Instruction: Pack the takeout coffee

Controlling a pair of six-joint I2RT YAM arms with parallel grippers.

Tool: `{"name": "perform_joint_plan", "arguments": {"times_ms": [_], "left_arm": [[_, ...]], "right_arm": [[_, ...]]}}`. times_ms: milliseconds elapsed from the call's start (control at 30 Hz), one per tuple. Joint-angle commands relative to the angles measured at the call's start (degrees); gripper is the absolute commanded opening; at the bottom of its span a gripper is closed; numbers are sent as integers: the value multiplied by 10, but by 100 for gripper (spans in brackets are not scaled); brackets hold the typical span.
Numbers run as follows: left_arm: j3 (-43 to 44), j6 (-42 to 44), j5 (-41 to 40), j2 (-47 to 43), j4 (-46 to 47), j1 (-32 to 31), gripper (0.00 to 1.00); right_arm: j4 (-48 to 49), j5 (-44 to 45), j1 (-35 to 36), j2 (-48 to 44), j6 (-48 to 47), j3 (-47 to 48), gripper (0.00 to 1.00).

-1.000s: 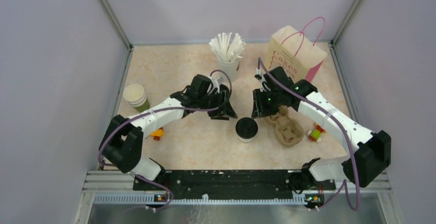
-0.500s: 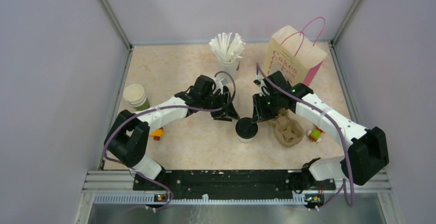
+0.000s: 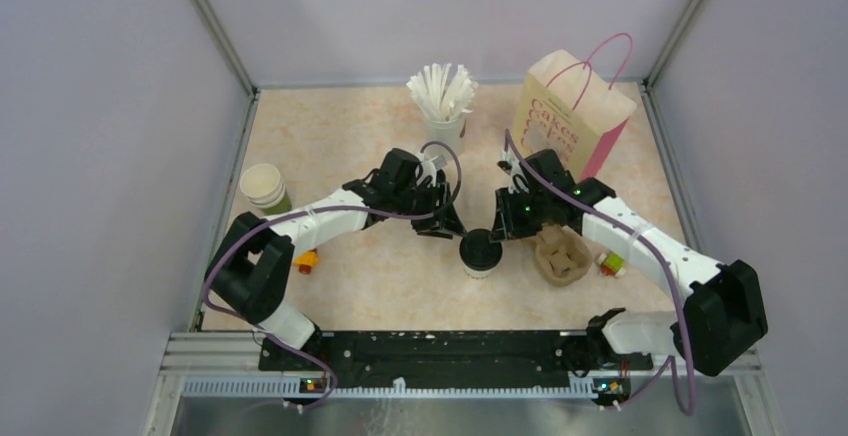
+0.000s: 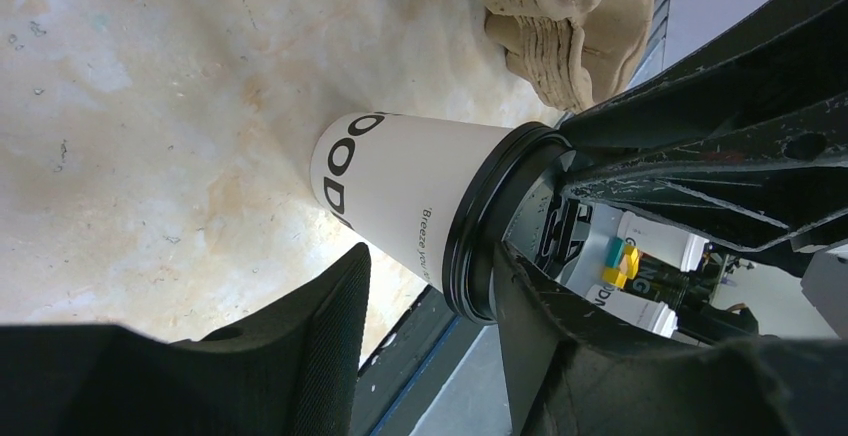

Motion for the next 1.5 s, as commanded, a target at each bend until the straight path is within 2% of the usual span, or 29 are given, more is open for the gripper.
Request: {"name": "perform_joint_plan", "arguments": {"times_ms": [0,267,467,567,767,867,1100,1133,1300,1467], "left_arm": [[-23,28,-49,12,-25,-14,53],[-47,30,-82,15,-55,-18,52],[-48,35,-92,-5,-77,-21,53],[-44,27,-89,-22,-83,-21,53],[-34,2,-74,-46,-96,-21,52],[-32,-10,-81,-57,-109,-21,50],[-31,-37,-62,-90,-111,-21,50],[-28,-40,-62,-97,-111,-21,54],[-17,-41,-55,-99,-97,-21,59],[-15,-46,-32,-82,-72,-21,59]], "right_arm": [[42,-9,-3,-3,-2,-48,25],[92,-11,-3,-30,14,-132,24],[105,-13,-4,-44,17,-139,25],[81,-6,-4,-44,15,-99,31],[26,-5,-4,-37,21,3,54],[-2,-4,-4,-39,26,27,59],[-33,-45,-4,-65,58,20,57],[-34,-47,-4,-70,63,16,57],[-42,-43,-4,-94,80,-6,57],[6,-73,-4,-111,111,-42,56]]}}
